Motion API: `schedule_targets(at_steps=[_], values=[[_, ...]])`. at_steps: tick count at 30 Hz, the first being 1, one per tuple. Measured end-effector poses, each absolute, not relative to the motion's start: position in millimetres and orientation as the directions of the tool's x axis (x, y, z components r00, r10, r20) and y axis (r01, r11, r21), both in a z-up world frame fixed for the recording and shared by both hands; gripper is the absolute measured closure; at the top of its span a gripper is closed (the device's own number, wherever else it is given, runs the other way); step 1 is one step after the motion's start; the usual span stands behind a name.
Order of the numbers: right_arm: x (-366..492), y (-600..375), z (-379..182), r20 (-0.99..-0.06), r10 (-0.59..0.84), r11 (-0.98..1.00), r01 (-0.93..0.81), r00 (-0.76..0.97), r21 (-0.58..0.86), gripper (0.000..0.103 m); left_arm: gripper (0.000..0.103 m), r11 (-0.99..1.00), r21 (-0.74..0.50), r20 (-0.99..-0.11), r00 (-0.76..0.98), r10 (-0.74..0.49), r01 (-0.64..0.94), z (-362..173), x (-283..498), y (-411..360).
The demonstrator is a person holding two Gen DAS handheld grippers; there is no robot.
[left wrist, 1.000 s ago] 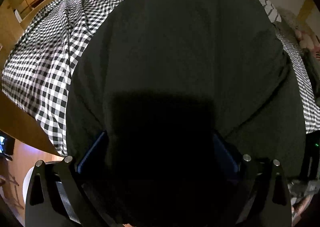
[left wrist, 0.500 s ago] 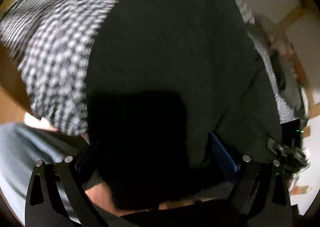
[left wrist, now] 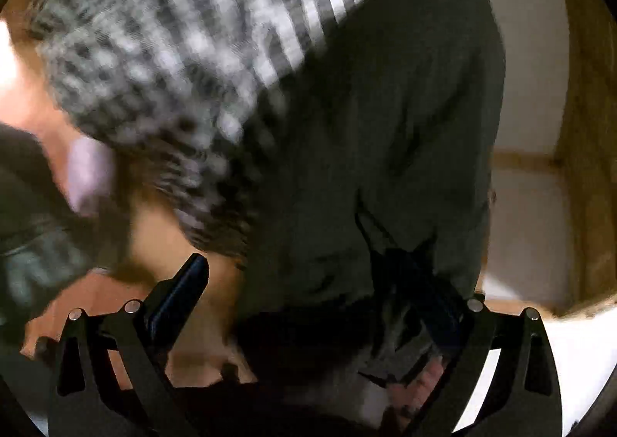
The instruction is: Fold large clothes
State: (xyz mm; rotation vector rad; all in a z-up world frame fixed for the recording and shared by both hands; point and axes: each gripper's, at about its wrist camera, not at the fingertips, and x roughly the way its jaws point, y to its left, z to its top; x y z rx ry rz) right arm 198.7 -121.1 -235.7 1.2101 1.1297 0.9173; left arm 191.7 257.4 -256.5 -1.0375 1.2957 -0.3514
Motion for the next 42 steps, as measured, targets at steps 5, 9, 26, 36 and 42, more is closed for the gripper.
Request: schedule_targets(at_steps=[5, 9, 26, 36, 42], values=[[196, -127, -235, -0.12, 0.963, 0.117, 0.028, 0.239, 0.993, 0.078, 0.056, 0.412, -0.878, -0.46, 0.189, -0.868, -0.244, -256, 195, 228], [194, -130, -229, -0.103, 0.963, 0.102, 0.015, 0.249, 0.995, 0.079, 0.082, 0.398, -0.9, -0.429, 0.2, -0.881, -0.175, -232, 190, 225], [123, -181, -184, -0.139, 0.955, 0.127, 0.061, 0.261, 0.99, 0.079, 0.087, 0.354, -0.921, -0.368, 0.059, -0.928, -0.164, -185, 130, 191], [209, -182, -99, 0.052, 0.959, -0.025, -0.101, 0.28, 0.995, 0.079, 0.086, 0.392, -0.909, -0.358, 0.219, -0.908, 0.139, -60, 225, 196], [278, -177, -76, 0.116, 0.939, -0.095, -0.079, 0.323, 0.992, 0.078, 0.086, 0.445, -0.871, -0.376, 0.3, -0.877, 0.209, -22, 303, 200]])
